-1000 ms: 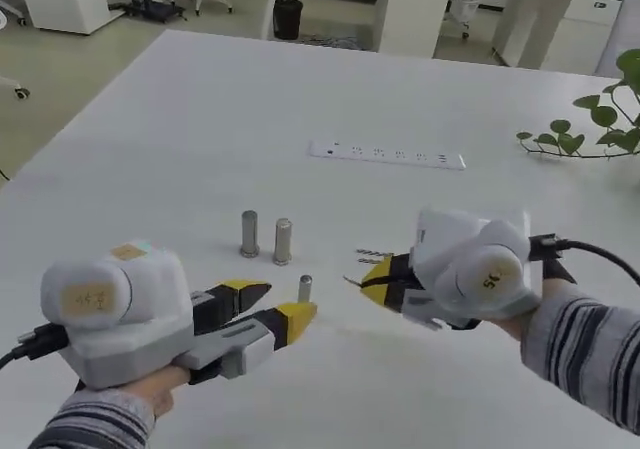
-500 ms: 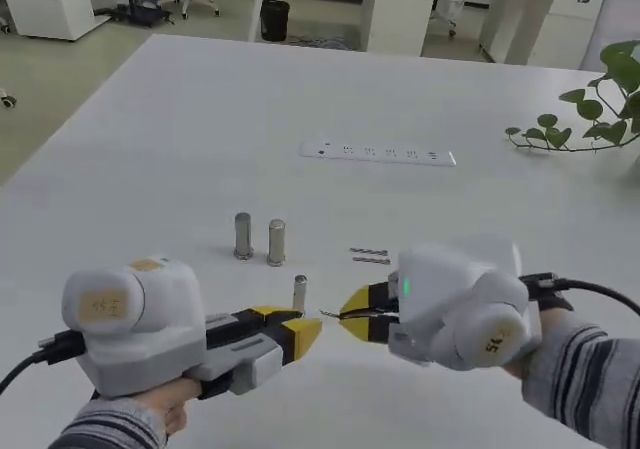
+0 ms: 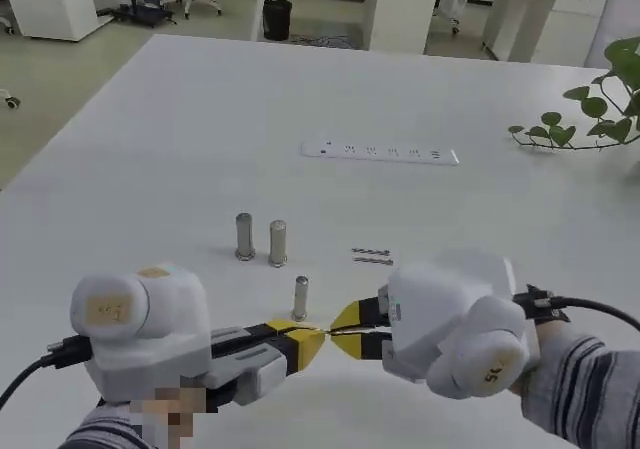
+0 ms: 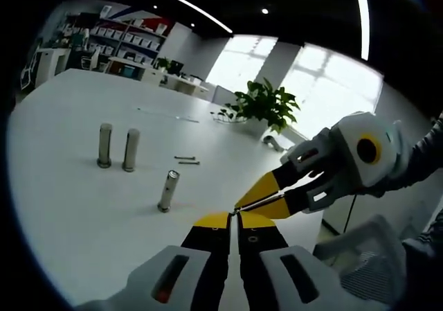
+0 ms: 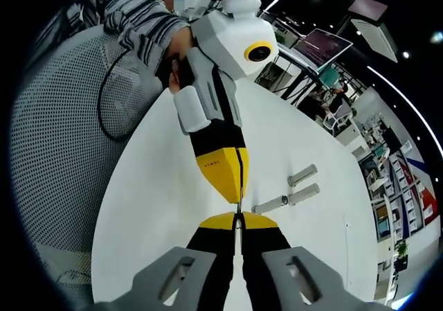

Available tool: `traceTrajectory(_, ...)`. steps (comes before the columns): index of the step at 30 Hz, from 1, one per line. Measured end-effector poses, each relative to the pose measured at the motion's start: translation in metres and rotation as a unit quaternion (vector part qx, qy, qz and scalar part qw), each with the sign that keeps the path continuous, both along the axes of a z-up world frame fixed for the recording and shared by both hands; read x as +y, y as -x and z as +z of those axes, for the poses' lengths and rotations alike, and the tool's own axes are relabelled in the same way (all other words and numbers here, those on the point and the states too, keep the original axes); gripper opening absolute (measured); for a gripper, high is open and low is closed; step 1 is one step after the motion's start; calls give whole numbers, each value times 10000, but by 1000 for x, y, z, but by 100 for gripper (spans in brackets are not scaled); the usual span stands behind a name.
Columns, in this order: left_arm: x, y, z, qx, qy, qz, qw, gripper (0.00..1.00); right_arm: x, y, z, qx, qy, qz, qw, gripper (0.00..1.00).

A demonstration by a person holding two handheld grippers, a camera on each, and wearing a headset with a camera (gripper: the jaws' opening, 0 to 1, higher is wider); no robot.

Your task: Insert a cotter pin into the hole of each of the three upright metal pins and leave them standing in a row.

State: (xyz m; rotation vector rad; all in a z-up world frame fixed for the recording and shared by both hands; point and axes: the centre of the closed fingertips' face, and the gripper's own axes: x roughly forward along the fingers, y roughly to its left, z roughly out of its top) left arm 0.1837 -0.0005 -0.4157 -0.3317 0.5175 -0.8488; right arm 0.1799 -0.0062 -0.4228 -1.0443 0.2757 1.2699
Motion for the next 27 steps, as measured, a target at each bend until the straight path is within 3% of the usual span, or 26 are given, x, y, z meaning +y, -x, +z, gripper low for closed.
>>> traceTrajectory(27,-4,4,-2,120,35,-70,9999,0,4,7,-2,-55,81,97,9999,0)
